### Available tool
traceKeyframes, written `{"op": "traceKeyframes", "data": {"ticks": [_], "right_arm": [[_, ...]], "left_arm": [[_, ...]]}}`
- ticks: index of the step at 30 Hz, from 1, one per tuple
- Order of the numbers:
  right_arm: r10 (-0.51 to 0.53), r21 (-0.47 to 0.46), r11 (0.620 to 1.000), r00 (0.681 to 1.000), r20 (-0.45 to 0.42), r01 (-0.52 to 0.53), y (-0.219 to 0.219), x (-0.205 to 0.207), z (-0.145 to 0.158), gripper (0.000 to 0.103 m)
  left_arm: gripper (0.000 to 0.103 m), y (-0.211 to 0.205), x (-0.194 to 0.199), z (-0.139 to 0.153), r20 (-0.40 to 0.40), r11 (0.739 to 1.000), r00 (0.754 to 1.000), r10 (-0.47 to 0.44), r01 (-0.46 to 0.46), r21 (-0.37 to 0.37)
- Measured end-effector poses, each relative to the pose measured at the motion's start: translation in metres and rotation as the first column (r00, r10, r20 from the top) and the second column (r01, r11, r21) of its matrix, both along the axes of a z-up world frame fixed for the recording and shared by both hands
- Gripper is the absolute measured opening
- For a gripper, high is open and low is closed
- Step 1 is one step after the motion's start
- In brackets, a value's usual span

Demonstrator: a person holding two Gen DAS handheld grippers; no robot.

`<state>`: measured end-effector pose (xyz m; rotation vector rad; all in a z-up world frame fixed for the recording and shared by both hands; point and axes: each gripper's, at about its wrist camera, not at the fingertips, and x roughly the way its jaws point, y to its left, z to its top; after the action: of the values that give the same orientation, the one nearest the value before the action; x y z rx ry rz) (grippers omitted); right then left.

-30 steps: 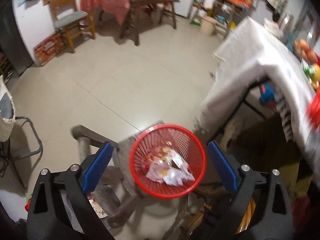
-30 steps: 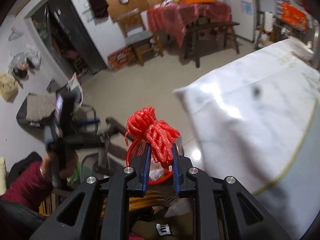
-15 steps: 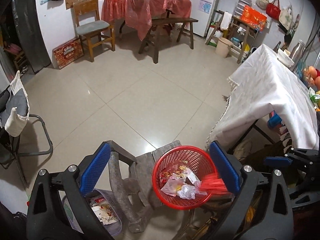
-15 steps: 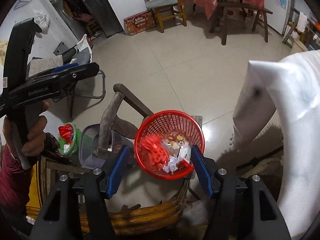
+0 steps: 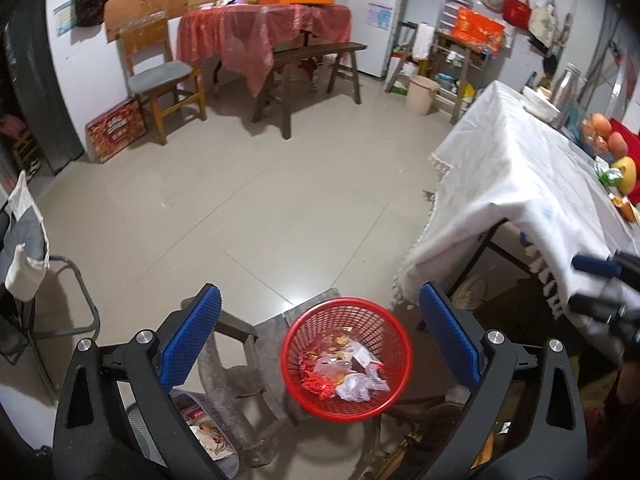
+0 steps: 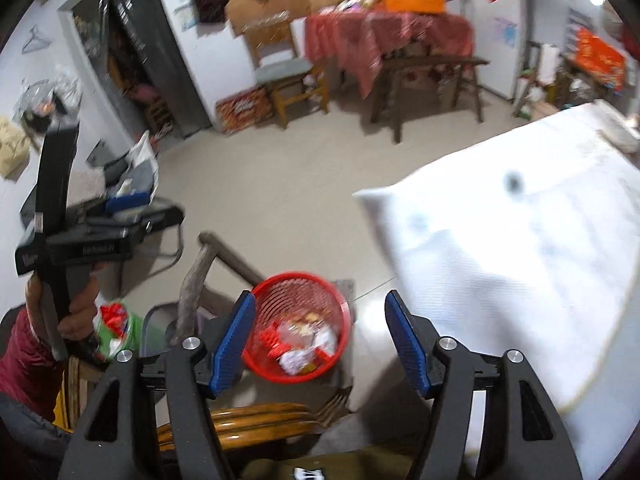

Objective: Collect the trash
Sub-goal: 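Move both grippers back over the remaining trash on the table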

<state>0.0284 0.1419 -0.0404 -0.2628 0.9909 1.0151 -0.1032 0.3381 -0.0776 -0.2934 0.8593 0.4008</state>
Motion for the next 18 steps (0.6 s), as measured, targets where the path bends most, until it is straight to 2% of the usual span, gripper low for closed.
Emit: {"op": "traceKeyframes", "data": {"ticks": [6, 8, 10, 14, 18], "right_arm": [[-0.141, 0.082, 0.987, 0.989, 0.046, 0.137, -0.059, 0.021, 0.025, 0.078], [-0.199, 0.103, 0.976, 0.978, 0.065, 0.191, -0.083, 0.027, 0.031, 0.084], [-0.244, 0.118, 0.965, 0.966, 0.079, 0.234, -0.103, 0.032, 0.034, 0.086], [-0.363, 0.142, 0.928, 0.924, 0.123, 0.345, -0.156, 0.045, 0.040, 0.091], [-0.490, 0.166, 0.868, 0.862, 0.133, 0.468, -0.218, 0.062, 0.040, 0.092]], "left_arm": [[0.096, -0.033, 0.014, 0.014, 0.019, 0.996, 0.997, -0.080, 0.079, 0.032], [0.096, -0.044, 0.019, 0.019, 0.030, 0.994, 0.994, -0.106, 0.105, 0.038], [0.096, -0.059, 0.026, 0.024, 0.044, 0.990, 0.989, -0.139, 0.137, 0.043], [0.096, -0.094, 0.047, 0.032, 0.061, 0.975, 0.974, -0.219, 0.216, 0.057], [0.096, -0.132, 0.071, 0.034, 0.083, 0.956, 0.952, -0.294, 0.291, 0.046]]}}
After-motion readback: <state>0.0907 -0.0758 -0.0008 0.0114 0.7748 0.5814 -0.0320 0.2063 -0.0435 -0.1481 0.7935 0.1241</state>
